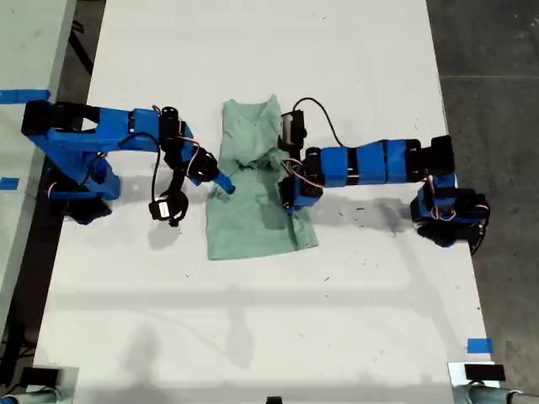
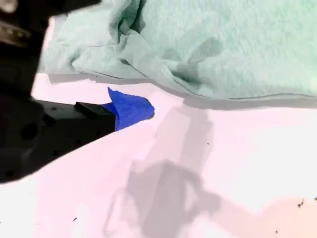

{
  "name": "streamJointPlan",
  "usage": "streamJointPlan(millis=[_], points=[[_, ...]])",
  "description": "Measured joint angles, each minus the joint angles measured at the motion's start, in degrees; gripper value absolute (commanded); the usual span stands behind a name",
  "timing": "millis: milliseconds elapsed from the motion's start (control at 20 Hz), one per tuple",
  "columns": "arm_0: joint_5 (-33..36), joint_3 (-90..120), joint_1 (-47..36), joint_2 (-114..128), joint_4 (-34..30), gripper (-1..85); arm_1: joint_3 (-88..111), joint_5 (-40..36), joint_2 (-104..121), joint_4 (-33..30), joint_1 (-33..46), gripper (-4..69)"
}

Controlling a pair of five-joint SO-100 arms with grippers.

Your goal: Fold tshirt

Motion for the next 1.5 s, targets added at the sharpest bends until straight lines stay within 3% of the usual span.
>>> streamJointPlan(millis=[50, 150, 300, 450, 800, 1100, 1350, 1500], points=[[0.0, 0.0, 0.0, 0.0, 0.0, 29.7, -0.26, 1.49, -1.32, -2.29, -0.26, 0.2], [0.0, 0.0, 0.0, 0.0, 0.0, 29.9, -0.35, 2.9, -5.1, -5.71, -0.53, 20.0], [-0.09, 0.0, 0.0, 0.0, 0.0, 30.0, -2.46, 4.57, -7.82, -6.5, -1.14, 30.0], [-0.53, 0.0, 0.0, 0.0, 0.18, 29.9, -2.55, 4.48, -7.73, -5.01, -1.23, 30.3], [-4.57, 0.0, 4.13, 0.0, 4.04, 29.2, -2.2, 4.39, 9.32, 12.22, -1.05, 31.1], [-8.35, -5.89, 8.44, -2.9, 5.54, 29.1, 9.4, 2.9, 24.08, 13.45, 2.55, 30.8], [-11.16, -5.98, 8.88, -11.34, 2.02, 28.3, 11.95, 2.81, 26.89, 13.45, 2.64, 30.9], [-13.18, -3.96, 8.88, -14.24, -1.32, 18.8, 13.71, 2.81, 27.07, 12.74, 2.64, 30.9]])
